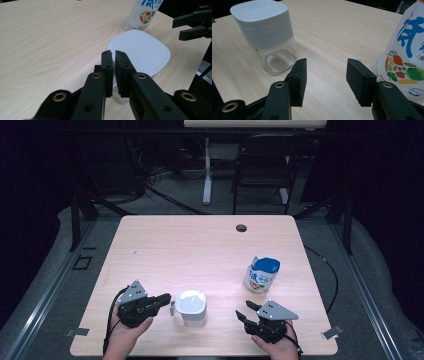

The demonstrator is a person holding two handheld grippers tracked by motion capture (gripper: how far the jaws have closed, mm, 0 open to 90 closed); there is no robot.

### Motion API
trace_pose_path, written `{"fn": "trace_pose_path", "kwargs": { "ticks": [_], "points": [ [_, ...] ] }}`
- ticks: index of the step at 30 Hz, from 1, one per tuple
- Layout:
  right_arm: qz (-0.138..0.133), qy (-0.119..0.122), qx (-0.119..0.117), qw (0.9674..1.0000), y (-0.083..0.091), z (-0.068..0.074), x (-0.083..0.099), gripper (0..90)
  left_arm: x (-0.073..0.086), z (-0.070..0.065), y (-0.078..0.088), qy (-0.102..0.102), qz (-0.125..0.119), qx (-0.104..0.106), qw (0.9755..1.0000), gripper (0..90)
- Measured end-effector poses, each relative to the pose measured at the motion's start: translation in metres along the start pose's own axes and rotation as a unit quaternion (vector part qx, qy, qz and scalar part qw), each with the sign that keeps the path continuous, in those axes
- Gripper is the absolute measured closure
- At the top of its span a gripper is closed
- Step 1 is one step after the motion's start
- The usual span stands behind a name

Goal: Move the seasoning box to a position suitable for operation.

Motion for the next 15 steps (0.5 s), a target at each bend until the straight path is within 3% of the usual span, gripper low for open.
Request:
{"fn": "trace_pose_path", "kwargs": {
  "ticks": [6,15],
  "points": [
    [0.007,-0.002,-0.004,1.0000,0.000,0.003,-0.001,51.8,-0.006,-0.004,0.000,-0.010,-0.006,0.008,0.9999,90.0],
    [0.009,0.002,-0.001,1.0000,0.000,0.004,0.001,52.0,-0.012,-0.009,-0.010,-0.021,0.006,0.015,0.9997,90.0]
  ]
}}
Point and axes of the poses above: each handheld gripper's, and its own axes: y roughly backward along the jaws, x roughly out of its underside, z roughly to its left, the point moved 3 cm from there along -y, roughly forward along the jaws, and after that the axes turned 10 degrees about -y, right-handed, at the moved point
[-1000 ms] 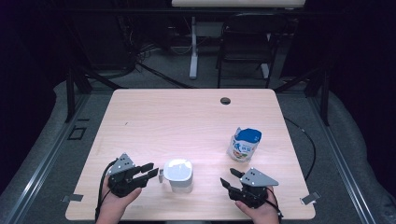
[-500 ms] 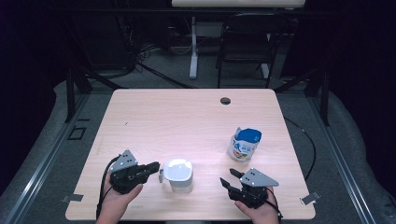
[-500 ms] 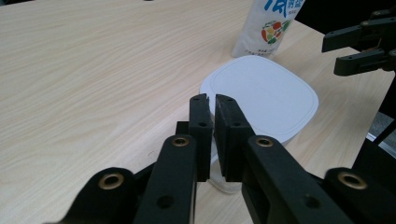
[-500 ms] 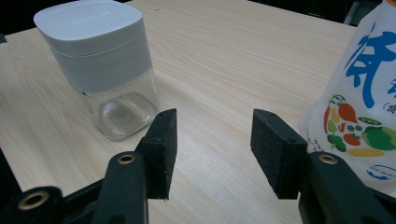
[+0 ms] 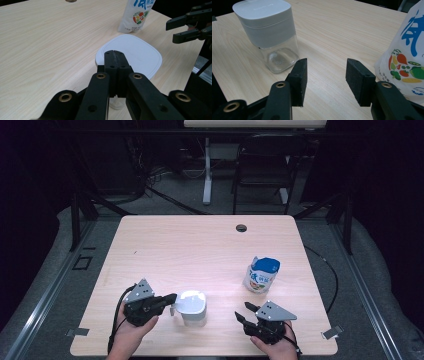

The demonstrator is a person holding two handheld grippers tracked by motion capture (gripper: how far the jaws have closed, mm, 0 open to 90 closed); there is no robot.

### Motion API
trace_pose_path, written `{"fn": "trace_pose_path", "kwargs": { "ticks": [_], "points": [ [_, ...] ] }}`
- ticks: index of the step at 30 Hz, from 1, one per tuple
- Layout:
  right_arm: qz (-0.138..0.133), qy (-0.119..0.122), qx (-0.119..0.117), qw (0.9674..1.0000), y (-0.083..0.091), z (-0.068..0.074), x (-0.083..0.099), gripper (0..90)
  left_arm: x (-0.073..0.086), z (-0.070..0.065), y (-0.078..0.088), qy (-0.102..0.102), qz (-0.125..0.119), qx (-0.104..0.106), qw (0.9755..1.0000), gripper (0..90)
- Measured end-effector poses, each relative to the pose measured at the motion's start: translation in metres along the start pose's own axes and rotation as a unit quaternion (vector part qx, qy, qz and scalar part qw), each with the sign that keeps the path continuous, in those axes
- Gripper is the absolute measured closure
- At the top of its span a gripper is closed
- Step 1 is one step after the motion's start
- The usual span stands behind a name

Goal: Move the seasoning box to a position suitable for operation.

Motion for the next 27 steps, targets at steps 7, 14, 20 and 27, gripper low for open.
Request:
{"fn": "trace_pose_path", "kwargs": {
  "ticks": [7,14,20,27],
  "points": [
    [-0.003,-0.001,0.001,1.0000,0.001,0.000,0.001,55.0,-0.001,0.000,-0.006,-0.005,0.006,0.000,1.0000,90.0],
    [0.006,0.003,-0.005,1.0000,0.000,0.003,0.003,61.7,0.002,0.001,-0.011,-0.003,0.010,-0.004,0.9999,90.0],
    [0.010,0.009,-0.014,0.9998,-0.001,0.012,-0.001,69.4,0.003,0.002,-0.011,-0.007,0.005,-0.004,1.0000,90.0],
    [0.010,0.030,-0.021,0.9993,-0.004,0.023,-0.012,75.8,0.003,0.002,-0.011,-0.008,0.006,-0.004,0.9999,90.0]
  ]
}}
Point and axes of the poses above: each handheld gripper's, and its own axes: y roughly backward along the jaws, x roughly out of its underside, z roughly to its left, the point moved 3 cm from there along -y, roughly forward along the jaws, and after that the axes turned 10 degrees about -y, right-handed, at the moved point
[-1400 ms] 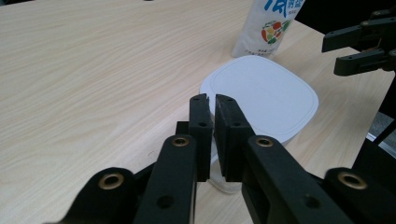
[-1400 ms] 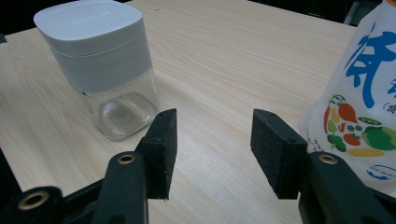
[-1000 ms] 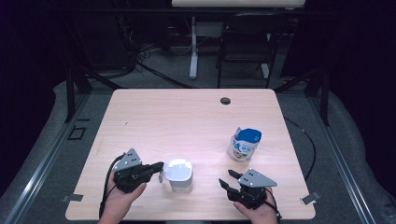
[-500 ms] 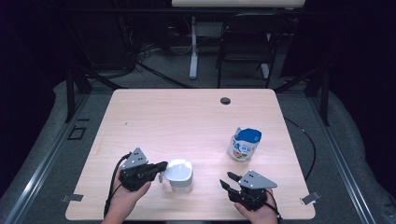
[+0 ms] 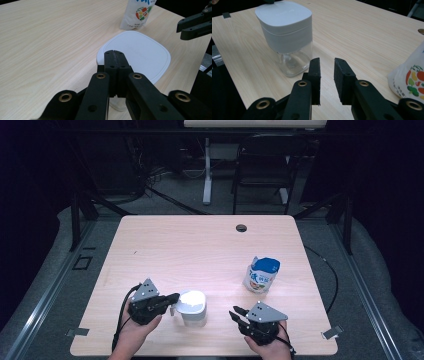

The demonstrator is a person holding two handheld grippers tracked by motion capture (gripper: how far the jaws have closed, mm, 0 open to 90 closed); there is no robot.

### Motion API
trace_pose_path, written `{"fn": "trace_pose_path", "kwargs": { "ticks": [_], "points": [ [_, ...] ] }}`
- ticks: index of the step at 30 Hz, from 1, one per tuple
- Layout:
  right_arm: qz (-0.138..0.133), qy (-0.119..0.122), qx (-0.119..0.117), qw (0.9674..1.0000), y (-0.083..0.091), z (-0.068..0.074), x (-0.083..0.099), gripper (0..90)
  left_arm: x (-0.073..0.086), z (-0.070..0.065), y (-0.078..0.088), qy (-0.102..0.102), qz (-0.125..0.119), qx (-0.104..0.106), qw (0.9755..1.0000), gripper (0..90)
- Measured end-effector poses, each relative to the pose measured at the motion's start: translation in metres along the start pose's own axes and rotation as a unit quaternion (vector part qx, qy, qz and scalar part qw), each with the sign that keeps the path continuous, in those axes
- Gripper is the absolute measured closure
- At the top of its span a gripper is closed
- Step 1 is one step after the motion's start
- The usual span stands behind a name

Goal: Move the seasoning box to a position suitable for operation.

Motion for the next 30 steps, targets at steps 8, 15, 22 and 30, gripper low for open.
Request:
{"fn": "trace_pose_path", "kwargs": {
  "ticks": [8,15,22,30],
  "points": [
    [0.021,0.000,-0.003,0.9998,-0.011,0.007,-0.007,75.8,0.000,0.000,0.000,-0.002,0.000,-0.001,1.0000,90.0],
    [0.027,0.002,-0.033,0.9991,-0.018,0.013,-0.011,78.9,0.001,-0.001,0.000,-0.002,-0.004,-0.003,1.0000,90.0],
    [0.049,0.017,-0.037,0.9980,-0.023,0.017,-0.016,90.0,0.000,0.000,0.000,-0.004,-0.001,-0.004,1.0000,90.0],
    [0.051,0.028,-0.033,0.9978,-0.028,0.019,-0.021,90.0,0.001,0.000,-0.001,-0.001,-0.003,0.000,1.0000,90.0]
  ]
}}
Point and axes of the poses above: each handheld gripper's, and its own axes: y roughly backward along the jaws, x roughly out of its underside, z roughly to its left, the point moved 3 cm from there along -y, roughly forward along the jaws, and after that the axes turned 10 degrees about -y, right-handed, at the moved point
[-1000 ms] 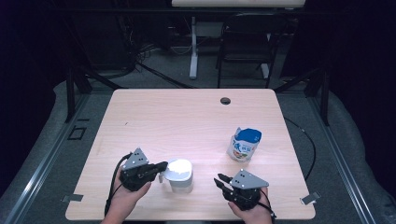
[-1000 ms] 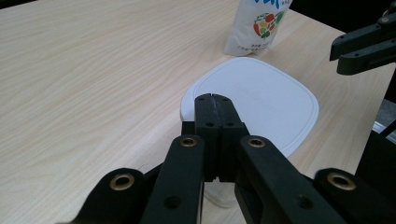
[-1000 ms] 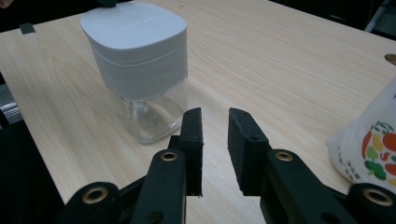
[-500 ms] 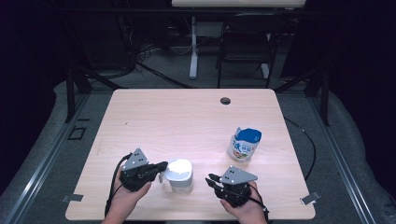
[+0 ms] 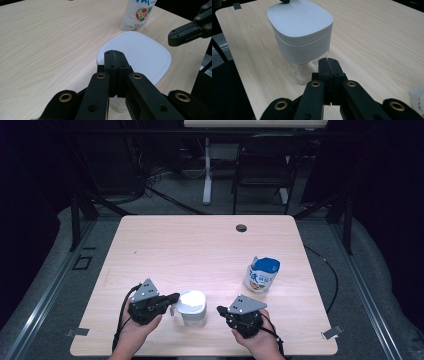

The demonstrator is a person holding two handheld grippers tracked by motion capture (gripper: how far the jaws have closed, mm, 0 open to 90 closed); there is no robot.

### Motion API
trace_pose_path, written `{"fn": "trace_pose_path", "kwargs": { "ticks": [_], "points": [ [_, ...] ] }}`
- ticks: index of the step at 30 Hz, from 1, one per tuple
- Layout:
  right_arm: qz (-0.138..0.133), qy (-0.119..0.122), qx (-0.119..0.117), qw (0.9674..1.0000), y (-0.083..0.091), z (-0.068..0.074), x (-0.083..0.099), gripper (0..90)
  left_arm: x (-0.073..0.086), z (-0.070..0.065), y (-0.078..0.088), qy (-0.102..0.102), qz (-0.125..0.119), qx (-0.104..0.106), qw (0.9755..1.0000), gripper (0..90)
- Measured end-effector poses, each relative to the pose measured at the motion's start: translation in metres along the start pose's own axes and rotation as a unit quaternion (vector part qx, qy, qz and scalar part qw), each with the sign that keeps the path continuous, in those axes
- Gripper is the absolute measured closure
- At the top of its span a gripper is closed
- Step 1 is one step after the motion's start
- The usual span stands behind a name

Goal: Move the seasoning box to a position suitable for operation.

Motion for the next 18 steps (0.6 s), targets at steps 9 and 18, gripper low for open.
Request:
{"fn": "trace_pose_path", "kwargs": {
  "ticks": [9,18],
  "points": [
    [0.001,0.000,-0.005,1.0000,-0.0023,0.0001,-0.0033,90.0,0.0005,0.0008,0.0004,0.001,-0.001,0.000,1.0000,90.0],
    [0.001,0.000,-0.009,1.0000,-0.0065,0.0008,-0.0082,90.0,0.0010,0.0006,0.0006,0.003,-0.002,0.000,1.0000,90.0]
  ]
}}
Point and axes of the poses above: each handheld gripper's, and its own axes: y roughly backward along the jaws, x roughly out of its underside, z roughly to its left, the point moved 3 cm from there along -y, roughly forward along the jaws, and after that the axes turned 10 degrees about -y, right-handed, at the moved point
